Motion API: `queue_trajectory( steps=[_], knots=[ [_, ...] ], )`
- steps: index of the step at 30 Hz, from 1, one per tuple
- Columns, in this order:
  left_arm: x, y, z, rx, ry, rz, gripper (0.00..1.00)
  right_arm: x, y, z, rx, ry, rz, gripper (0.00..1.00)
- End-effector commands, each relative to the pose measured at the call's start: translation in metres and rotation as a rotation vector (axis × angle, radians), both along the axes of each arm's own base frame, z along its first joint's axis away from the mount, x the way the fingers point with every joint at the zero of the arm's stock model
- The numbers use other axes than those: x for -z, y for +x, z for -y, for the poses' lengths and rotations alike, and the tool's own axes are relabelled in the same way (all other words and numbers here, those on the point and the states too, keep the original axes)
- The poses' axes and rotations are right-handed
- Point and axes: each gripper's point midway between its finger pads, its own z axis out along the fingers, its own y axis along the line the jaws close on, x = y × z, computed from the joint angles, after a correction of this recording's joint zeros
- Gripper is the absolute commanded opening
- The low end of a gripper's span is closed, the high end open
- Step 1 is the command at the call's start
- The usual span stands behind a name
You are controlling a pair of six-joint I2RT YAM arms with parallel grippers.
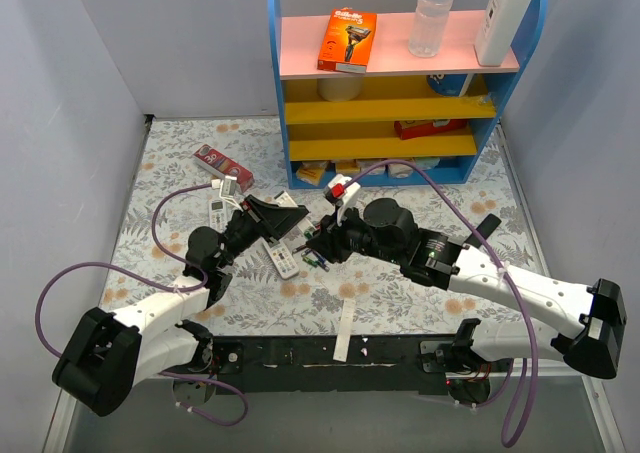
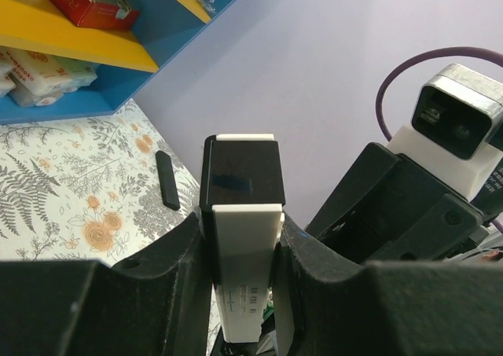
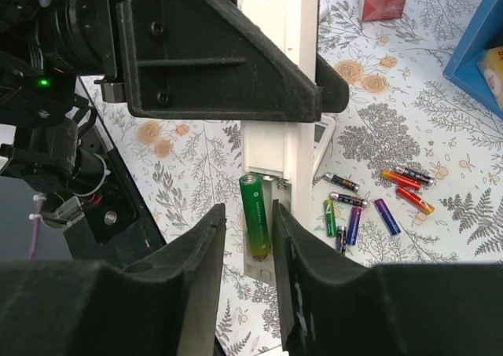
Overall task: Load the batteries into the remote control
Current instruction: Load the battery into the remote control.
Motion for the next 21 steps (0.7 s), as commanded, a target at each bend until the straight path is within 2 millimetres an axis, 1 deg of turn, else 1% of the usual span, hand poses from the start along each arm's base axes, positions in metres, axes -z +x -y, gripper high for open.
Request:
queue_trajectory(
  steps=[1, 2, 3, 4, 5, 6, 7, 8, 9, 11, 12, 14, 15, 16, 18, 19, 21],
  knots=[
    [-0.038, -0.017, 0.003, 0.07, -0.061, 0.109, 0.0, -0.017, 0.012, 0.009, 0.048, -0.032, 0.058, 0.43],
    [-0.037, -0.017, 0.003, 0.073, -0.06, 0.103, 0.0, -0.025, 0.011, 0.01, 0.044, -0.027, 0.07, 0.46],
    [-0.036, -0.016, 0.004, 0.073, -0.057, 0.097, 0.0, -0.03, 0.01, 0.01, 0.033, -0.023, 0.073, 0.53],
    [-0.036, -0.016, 0.004, 0.073, -0.056, 0.094, 0.0, -0.036, 0.008, 0.009, 0.019, -0.017, 0.079, 0.57],
    [-0.036, -0.016, 0.004, 0.075, -0.057, 0.087, 0.0, -0.051, 0.007, 0.007, 0.003, -0.002, 0.103, 0.59],
    [-0.037, -0.016, 0.004, 0.074, -0.059, 0.089, 0.0, -0.051, 0.002, 0.007, -0.029, -0.016, 0.095, 0.65],
    [-0.038, -0.016, 0.004, 0.079, -0.06, 0.089, 0.0, -0.056, 0.0, 0.006, -0.051, -0.017, 0.103, 0.68],
    [-0.038, -0.016, 0.005, 0.079, -0.058, 0.083, 0.0, -0.069, -0.003, 0.003, -0.08, -0.011, 0.122, 0.7],
    [-0.038, -0.016, 0.005, 0.083, -0.055, 0.081, 0.0, -0.067, -0.009, 0.003, -0.117, -0.033, 0.111, 0.72],
    [-0.039, -0.016, 0.007, 0.09, -0.053, 0.079, 0.0, -0.069, -0.013, 0.0, -0.162, -0.058, 0.118, 0.72],
    [-0.041, -0.016, 0.007, 0.092, -0.052, 0.082, 0.0, -0.075, -0.015, 0.001, -0.171, -0.059, 0.118, 0.72],
    [-0.04, -0.015, 0.008, 0.097, -0.043, 0.067, 0.0, -0.077, -0.019, 0.001, -0.218, -0.071, 0.147, 0.72],
    [-0.039, -0.015, 0.008, 0.096, -0.037, 0.057, 0.0, -0.075, -0.02, 0.003, -0.23, -0.088, 0.158, 0.73],
    [-0.041, -0.013, 0.009, 0.095, -0.032, 0.052, 0.0, -0.074, -0.02, 0.005, -0.243, -0.107, 0.192, 0.73],
    [-0.037, -0.011, 0.011, 0.1, -0.008, 0.026, 0.0, -0.07, -0.023, 0.011, -0.303, -0.158, 0.265, 0.71],
    [-0.037, -0.012, 0.012, 0.109, 0.003, 0.026, 0.0, -0.072, -0.023, 0.017, -0.329, -0.183, 0.327, 0.71],
    [-0.038, -0.008, 0.016, 0.113, 0.04, 0.018, 0.0, -0.076, -0.022, 0.023, -0.342, -0.196, 0.39, 0.71]
  ],
)
